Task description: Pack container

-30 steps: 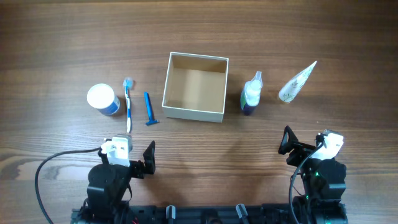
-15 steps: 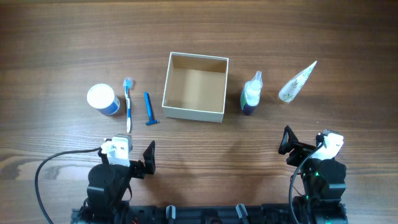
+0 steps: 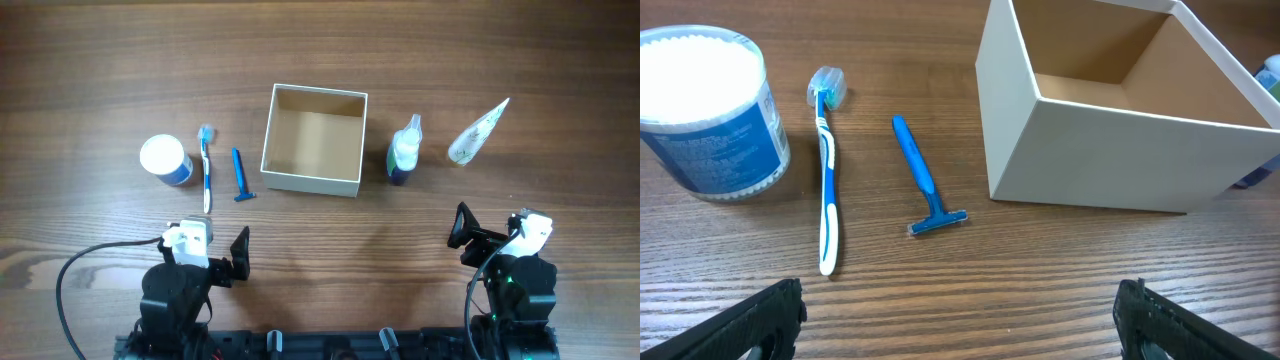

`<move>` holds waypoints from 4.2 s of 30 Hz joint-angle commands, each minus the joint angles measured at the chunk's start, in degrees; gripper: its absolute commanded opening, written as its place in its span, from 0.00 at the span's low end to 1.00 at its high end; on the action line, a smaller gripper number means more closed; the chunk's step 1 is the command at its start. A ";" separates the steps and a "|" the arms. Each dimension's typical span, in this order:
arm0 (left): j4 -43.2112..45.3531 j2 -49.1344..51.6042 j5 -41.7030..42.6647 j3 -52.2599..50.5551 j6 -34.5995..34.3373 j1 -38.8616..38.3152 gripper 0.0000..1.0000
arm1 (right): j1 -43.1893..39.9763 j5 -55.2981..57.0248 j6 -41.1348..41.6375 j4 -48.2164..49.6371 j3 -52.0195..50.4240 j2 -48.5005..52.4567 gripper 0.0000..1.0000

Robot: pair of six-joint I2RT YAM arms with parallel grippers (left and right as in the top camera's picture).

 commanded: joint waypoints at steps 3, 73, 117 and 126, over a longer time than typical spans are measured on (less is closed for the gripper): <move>0.20 -0.52 0.90 -0.37 1.14 0.48 1.00 | 0.02 -0.96 0.66 0.35 -0.09 -0.87 1.00; 0.17 -0.52 0.90 -0.37 1.11 0.48 1.00 | 19.71 0.39 5.09 -37.29 83.69 107.30 0.88; 0.17 -0.52 0.90 -0.37 1.14 0.48 1.00 | 18.12 -3.13 1.62 -24.15 68.48 97.33 0.72; 0.17 -0.52 0.90 -0.37 1.14 0.48 1.00 | 18.12 -3.96 1.86 -21.94 68.13 97.37 0.61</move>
